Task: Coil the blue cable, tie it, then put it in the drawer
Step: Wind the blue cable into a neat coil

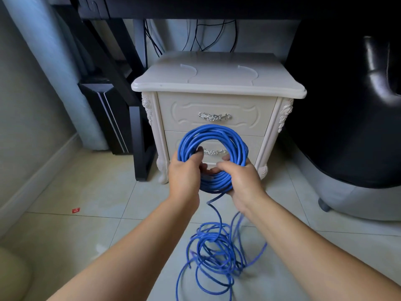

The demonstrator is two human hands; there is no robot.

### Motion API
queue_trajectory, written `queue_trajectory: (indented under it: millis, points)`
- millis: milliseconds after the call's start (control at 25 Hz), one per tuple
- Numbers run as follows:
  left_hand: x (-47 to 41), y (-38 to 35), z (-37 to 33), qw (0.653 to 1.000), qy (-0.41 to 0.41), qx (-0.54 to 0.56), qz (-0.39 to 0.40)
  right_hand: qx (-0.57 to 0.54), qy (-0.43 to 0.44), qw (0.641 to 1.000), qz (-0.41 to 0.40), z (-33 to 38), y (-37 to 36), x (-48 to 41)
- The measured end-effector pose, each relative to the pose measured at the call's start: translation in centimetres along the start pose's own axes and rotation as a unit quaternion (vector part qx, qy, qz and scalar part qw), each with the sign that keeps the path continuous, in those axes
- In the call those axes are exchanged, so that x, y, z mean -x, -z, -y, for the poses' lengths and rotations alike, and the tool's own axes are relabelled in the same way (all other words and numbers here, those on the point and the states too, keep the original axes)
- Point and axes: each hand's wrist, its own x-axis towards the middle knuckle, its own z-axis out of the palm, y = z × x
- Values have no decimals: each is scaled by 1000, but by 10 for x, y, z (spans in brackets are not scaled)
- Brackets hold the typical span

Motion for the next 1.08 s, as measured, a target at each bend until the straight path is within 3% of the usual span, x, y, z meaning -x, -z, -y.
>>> queue_trajectory:
  millis: [160,240,360,440,600,760,880,1080]
  points:
    - [-12,13,-5,991,25,-115,60,71,32,997,10,18,10,-4]
    - [-19,20,-14,976,-34,-193,100,178,69,981,39,23,9,-2]
    - [-20,26,-21,894,-171,-381,162,366,134,916,95,24,9,2]
    - [-18,27,-19,854,-193,-451,175,448,166,872,104,23,9,1]
    - [-17,22,-13,881,-178,-412,146,469,206,857,62,21,12,-4]
    - [-17,14,-10,917,-168,-341,118,358,175,917,31,26,15,-8]
    - [-19,11,-10,955,-126,-257,86,258,99,958,72,29,20,-7]
    - [-20,9,-15,989,-47,-137,30,210,16,971,115,22,26,-12]
